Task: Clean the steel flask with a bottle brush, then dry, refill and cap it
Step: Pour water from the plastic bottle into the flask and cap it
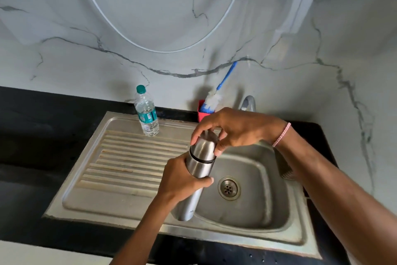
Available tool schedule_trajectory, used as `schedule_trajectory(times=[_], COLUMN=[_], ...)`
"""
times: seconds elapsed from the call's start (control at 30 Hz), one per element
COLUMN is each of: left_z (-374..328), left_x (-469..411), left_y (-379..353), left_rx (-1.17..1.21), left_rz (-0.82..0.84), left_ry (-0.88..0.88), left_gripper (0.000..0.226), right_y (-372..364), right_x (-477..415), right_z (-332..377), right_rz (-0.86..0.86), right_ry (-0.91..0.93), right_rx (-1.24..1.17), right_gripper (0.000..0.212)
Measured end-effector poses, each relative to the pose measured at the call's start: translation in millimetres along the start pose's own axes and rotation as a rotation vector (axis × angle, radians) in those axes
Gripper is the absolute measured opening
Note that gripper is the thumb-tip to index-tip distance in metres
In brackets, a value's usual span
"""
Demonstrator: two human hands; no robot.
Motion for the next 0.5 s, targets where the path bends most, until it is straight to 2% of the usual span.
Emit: schedule_trajectory(times=[0.2, 0.5], left_z=[-15, -19], left_x=[1, 7], left_y=[-6, -5], left_rx=[0.038, 0.036], left_rz=[0.062, 0.08], left_ry=[-0.028, -0.039], left_gripper=[0.038, 0.042], right_y=[9, 5], right_x=[14, 13], right_z=[0, 4], right_rz=[-0.024, -0.057], right_ry=[-0.004, -0.159], right_rx=[0.026, 0.125], right_gripper=[0.056, 0.044])
Point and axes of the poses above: each hand's wrist, its own x-axis away from the middle knuckle, its own y-axis out of the back of the hand, z = x × y, the point moved 2 cm from there along -x, towards the middle knuckle, and after that the axes turned 6 degrees about -y, right-handed, at the moved point
